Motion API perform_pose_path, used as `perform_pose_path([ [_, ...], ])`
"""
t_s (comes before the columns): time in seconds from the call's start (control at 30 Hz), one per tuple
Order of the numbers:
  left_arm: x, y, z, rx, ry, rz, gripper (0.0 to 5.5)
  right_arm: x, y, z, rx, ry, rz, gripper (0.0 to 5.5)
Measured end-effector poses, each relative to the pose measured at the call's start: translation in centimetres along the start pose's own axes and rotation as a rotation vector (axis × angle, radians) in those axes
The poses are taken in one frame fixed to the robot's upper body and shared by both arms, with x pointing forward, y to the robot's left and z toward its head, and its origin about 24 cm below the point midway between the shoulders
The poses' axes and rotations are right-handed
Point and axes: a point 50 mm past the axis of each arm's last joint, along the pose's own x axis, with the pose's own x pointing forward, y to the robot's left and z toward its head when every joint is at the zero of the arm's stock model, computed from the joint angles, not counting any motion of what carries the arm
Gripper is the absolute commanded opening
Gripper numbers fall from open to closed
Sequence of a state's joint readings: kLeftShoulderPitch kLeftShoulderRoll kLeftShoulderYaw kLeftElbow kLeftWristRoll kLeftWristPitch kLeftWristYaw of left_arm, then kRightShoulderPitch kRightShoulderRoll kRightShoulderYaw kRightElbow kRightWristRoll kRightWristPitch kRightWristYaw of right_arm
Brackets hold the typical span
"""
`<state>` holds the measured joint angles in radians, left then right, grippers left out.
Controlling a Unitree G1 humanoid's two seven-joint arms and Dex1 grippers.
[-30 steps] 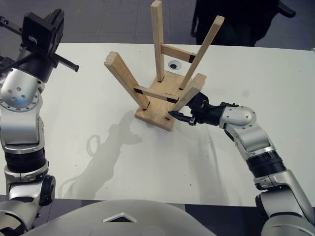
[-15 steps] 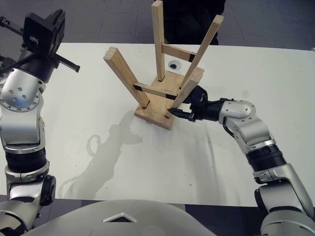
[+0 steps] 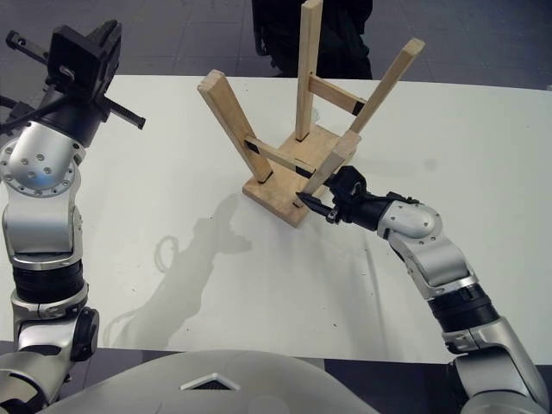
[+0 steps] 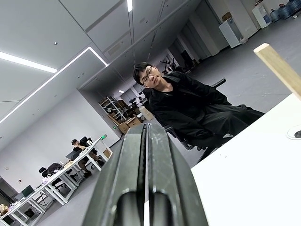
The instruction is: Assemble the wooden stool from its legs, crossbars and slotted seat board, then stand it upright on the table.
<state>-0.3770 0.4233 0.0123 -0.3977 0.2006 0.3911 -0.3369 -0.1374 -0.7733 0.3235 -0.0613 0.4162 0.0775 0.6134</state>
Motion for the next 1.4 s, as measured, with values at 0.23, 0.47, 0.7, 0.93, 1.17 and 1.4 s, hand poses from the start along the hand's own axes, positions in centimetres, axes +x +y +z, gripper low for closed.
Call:
perform_pose_path([
  [0.23, 0.0, 0.0, 0.0, -0.001, 0.003, 0.000, 0.10, -0.1, 0.2, 0.0, 0.060, -0.011, -0.027, 2.03],
  [0.47, -0.1, -0.1, -0.3, -0.005, 0.017, -0.004, 0.10, 0.0, 1.0, 1.2, 0.150, -0.021, -0.008, 2.03],
  [0.7, -0.1, -0.1, -0.3, -0.006, 0.018, -0.005, 0.10, 0.1, 1.8, 1.4, 0.140, -0.033, 0.012, 2.40],
  [0.93, -0.1, -0.2, -0.3, -0.006, 0.018, -0.005, 0.10, -0.2, 2.5, -1.3, 0.078, 0.071, 0.007, 3.60],
  [1.17, -1.1, -1.9, -2.9, -0.014, 0.157, -0.115, 0.10, -1.6, 1.8, -1.5, 0.078, 0.143, -0.050, 3.70],
  [1.4, -4.2, -7.0, -9.3, -0.027, 0.455, -0.363, 0.10, -5.1, 0.9, 0.0, 0.066, 0.258, -0.099, 2.80],
])
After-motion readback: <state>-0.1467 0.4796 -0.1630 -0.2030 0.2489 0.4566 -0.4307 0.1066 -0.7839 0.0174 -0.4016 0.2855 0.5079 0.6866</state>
